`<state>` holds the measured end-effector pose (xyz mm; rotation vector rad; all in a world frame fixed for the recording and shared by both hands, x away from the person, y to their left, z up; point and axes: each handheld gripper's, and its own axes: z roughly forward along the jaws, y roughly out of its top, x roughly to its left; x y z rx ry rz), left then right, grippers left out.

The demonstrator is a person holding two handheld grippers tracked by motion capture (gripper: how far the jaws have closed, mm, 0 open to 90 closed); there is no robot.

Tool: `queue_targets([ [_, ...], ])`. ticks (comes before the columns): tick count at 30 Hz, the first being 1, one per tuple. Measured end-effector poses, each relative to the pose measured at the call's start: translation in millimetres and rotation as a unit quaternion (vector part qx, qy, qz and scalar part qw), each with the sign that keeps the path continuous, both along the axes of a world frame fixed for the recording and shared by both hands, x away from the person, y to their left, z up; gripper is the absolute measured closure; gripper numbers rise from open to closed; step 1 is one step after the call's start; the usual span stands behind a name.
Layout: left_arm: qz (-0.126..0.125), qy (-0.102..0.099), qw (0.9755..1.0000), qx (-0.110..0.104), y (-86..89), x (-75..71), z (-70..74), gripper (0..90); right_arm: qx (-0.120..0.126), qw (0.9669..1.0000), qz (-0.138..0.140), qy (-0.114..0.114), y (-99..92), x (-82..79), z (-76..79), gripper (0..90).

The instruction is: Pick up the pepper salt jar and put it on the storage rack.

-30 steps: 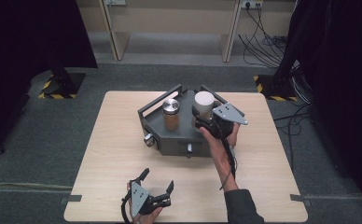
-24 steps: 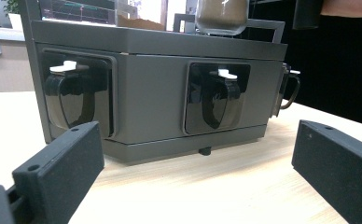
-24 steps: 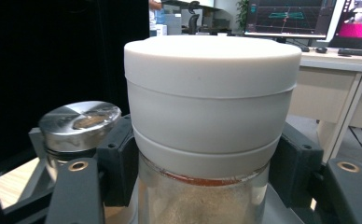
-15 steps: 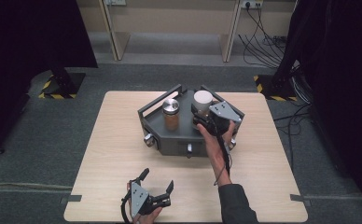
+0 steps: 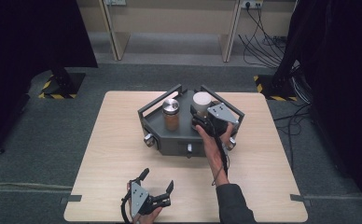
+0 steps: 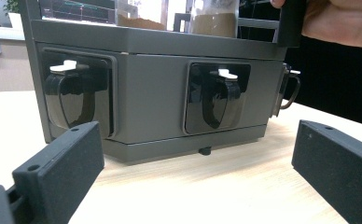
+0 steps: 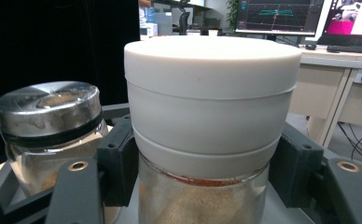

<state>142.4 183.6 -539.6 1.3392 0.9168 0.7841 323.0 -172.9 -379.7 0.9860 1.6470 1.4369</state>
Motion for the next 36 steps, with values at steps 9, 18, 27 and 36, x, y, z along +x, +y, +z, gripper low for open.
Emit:
queue_targets([
  [9,0.001,0.0,1.0,0.0,-0.3,-0.2,0.0,1.5,-0.001,1.0,0.0,-0.01,-1.6,-2.9,-5.9,35.5],
  [18,0.001,-0.001,1.0,0.0,-0.3,-0.4,-0.3,1.5,0.008,0.9999,0.001,-0.009,-3.7,-4.4,-7.2,28.4],
  [27,0.002,-0.001,1.0,0.003,-1.3,-0.7,0.2,1.5,0.039,0.9992,0.006,-0.003,-15.7,-10.3,-1.8,0.4],
  [36,0.002,-0.001,1.0,0.005,-1.1,-0.8,0.3,1.5,0.051,0.9983,0.025,-0.015,-27.1,-23.9,-4.0,0.4],
])
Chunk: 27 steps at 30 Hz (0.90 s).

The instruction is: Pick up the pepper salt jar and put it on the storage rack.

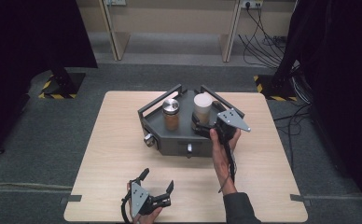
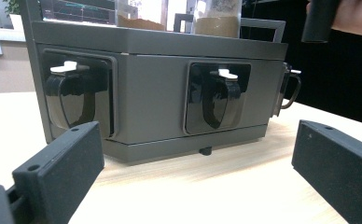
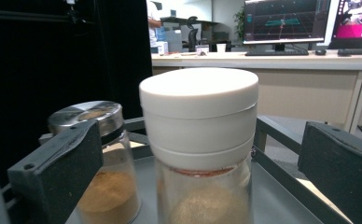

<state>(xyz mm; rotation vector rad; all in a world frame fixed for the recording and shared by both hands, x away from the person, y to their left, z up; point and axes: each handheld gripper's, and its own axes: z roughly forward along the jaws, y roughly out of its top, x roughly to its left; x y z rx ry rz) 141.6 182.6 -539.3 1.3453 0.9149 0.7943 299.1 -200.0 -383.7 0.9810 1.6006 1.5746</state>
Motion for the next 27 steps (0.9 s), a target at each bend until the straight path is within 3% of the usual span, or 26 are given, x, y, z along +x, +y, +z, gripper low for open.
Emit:
queue_targets([
  [7,0.0,0.0,1.0,-0.002,0.1,0.0,-0.2,1.5,0.0,0.9999,0.012,-0.011,-7.2,-16.6,-4.1,0.4],
  [18,0.0,0.001,1.0,-0.002,-0.1,0.0,0.0,1.5,0.003,0.9993,0.033,-0.019,-20.8,-45.3,-23.3,0.4],
  [27,0.001,0.002,1.0,-0.003,-0.3,0.3,0.1,1.5,0.005,0.9989,0.044,-0.018,-31.9,-70.1,-50.5,0.4],
])
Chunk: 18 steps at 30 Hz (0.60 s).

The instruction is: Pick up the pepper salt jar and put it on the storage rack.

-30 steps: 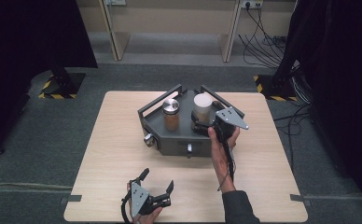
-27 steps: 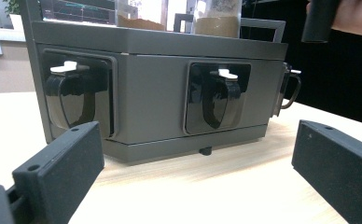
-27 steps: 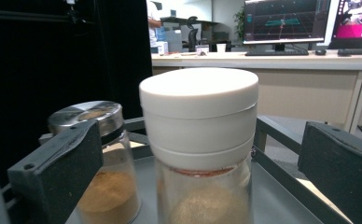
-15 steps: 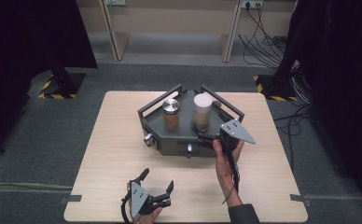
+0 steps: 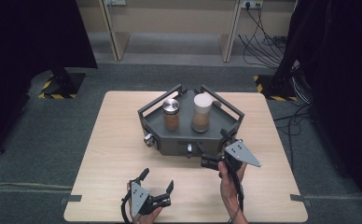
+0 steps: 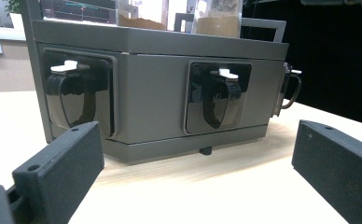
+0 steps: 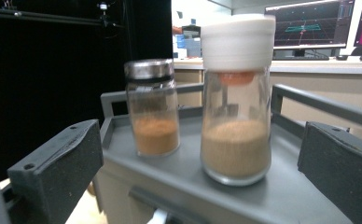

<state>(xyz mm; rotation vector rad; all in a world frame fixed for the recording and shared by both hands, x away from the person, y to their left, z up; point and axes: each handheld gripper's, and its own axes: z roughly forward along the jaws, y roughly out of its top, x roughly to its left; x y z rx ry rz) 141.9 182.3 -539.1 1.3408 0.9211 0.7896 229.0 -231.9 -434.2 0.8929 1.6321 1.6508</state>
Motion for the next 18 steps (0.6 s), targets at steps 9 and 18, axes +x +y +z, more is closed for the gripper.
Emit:
queue_targets([
  [9,-0.002,-0.001,1.0,0.0,0.8,0.1,-0.3,1.2,-0.013,0.9998,0.011,-0.004,-5.0,-21.3,-24.9,0.4],
  [18,-0.002,-0.002,1.0,0.0,1.0,0.2,-0.6,1.2,-0.015,0.9999,0.008,0.003,-7.5,-41.1,-54.3,0.4],
])
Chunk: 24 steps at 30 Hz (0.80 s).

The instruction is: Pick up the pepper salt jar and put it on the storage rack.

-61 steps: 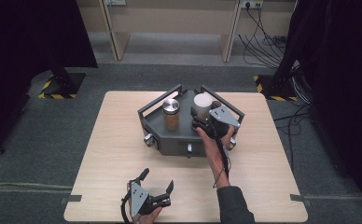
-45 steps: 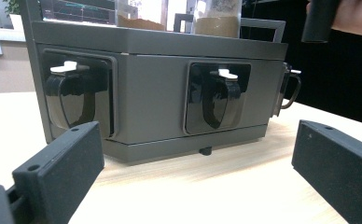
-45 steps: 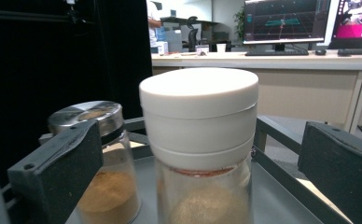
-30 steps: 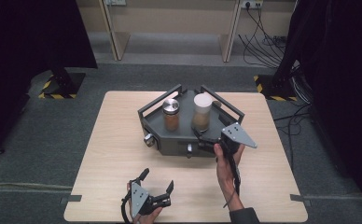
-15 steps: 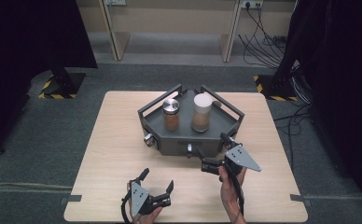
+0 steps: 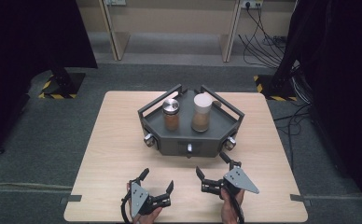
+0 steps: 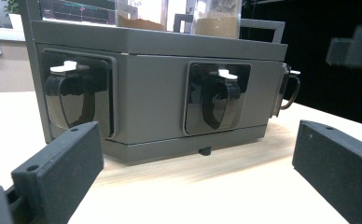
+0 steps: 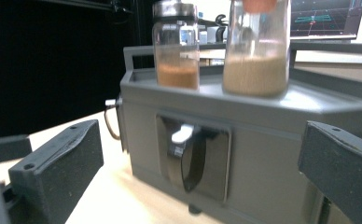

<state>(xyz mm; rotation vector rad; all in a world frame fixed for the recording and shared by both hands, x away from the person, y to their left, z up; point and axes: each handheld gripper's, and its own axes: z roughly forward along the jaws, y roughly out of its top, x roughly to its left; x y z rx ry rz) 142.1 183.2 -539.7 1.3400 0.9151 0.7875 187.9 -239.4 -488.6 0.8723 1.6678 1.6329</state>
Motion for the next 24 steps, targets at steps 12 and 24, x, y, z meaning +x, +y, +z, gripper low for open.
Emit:
queue_targets([
  [12,-0.001,-0.001,1.0,-0.004,1.0,0.0,-0.9,1.2,-0.011,0.9999,0.007,0.007,-0.8,-15.2,-24.9,0.4],
  [24,-0.002,-0.001,1.0,0.002,0.2,0.2,0.0,1.2,-0.01,0.9999,0.009,0.01,0.2,-15.9,-37.8,0.4],
])
